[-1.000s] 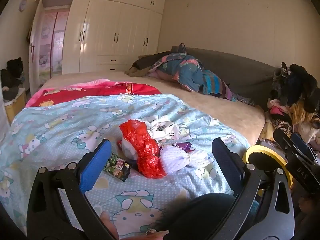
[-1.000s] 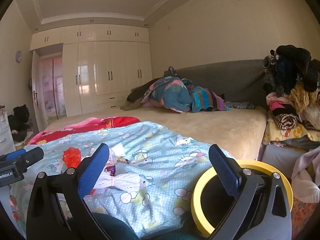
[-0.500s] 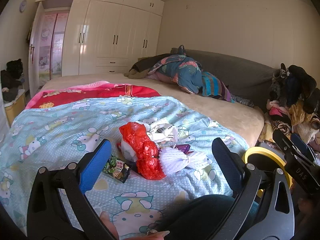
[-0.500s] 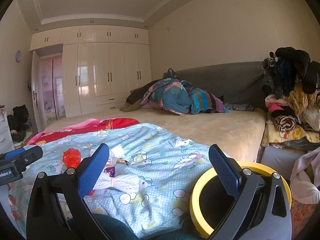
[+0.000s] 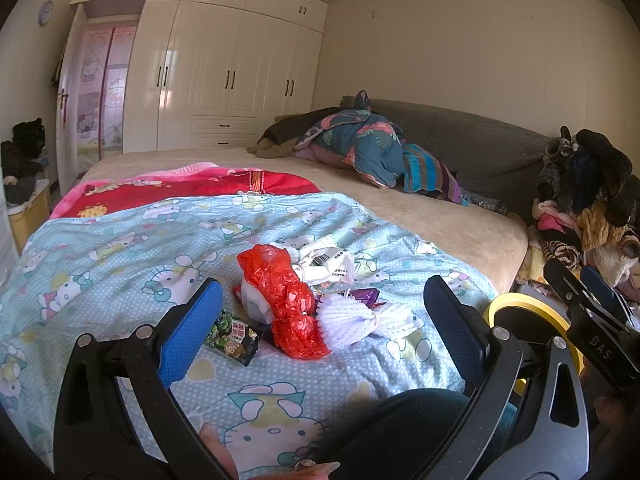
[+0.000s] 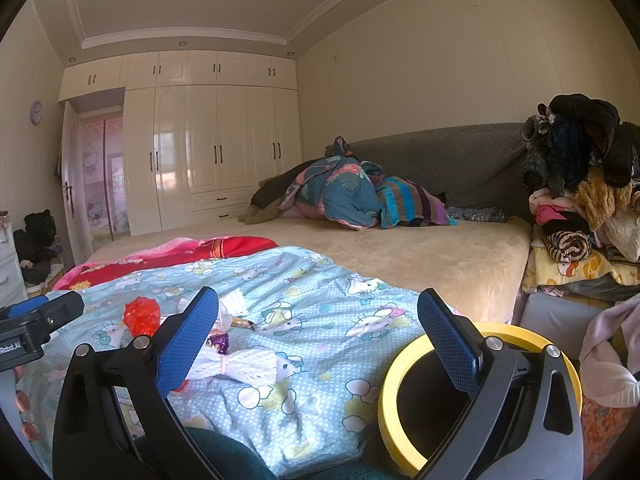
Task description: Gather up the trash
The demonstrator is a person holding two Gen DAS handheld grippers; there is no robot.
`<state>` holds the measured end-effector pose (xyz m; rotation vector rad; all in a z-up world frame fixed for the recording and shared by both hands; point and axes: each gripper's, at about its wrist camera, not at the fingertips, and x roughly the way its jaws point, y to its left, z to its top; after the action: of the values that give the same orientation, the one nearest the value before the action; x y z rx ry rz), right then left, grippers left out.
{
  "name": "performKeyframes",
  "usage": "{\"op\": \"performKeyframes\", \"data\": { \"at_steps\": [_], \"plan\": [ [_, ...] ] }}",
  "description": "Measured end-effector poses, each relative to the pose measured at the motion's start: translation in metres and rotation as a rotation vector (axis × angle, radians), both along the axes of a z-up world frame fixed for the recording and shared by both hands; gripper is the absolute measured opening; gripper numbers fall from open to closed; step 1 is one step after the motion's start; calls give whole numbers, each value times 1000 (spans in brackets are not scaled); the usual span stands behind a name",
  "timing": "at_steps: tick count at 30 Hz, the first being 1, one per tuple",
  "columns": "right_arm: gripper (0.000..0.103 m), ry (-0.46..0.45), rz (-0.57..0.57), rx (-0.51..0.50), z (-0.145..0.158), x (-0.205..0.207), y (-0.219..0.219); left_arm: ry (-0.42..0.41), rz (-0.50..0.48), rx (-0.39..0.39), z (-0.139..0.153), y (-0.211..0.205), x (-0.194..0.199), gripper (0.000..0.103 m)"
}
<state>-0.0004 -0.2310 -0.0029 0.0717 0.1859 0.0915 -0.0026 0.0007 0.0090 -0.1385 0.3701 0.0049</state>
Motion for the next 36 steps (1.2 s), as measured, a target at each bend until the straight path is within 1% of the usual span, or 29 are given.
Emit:
{"op": "performKeyframes", "data": {
  "at_steps": [32, 36],
  "plan": [
    [97, 3, -1, -3, 2, -1, -4, -6, -10, 6, 6, -6, -2, 93],
    [97, 6, 6, -4, 1, -3, -6, 15, -20, -4, 5, -6, 0, 93]
  ]
}}
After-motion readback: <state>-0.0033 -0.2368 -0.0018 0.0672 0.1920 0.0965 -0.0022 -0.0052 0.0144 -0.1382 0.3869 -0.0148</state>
